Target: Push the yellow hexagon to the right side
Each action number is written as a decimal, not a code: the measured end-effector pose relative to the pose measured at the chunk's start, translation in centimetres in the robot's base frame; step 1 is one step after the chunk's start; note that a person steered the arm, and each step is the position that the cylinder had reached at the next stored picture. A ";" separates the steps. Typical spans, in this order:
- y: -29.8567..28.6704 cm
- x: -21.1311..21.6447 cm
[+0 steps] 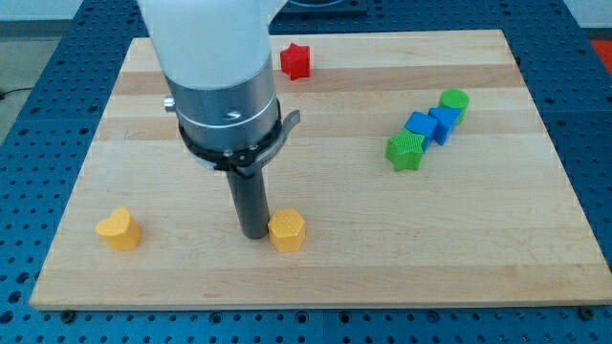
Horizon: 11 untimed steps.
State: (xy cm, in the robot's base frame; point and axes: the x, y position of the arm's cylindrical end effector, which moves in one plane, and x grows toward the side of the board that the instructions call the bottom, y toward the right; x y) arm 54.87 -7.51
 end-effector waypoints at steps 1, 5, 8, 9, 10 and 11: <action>4.3 0.9; 10.4 -4.6; 18.8 -0.9; 20.2 -1.6; 22.8 -2.4; 24.3 -0.8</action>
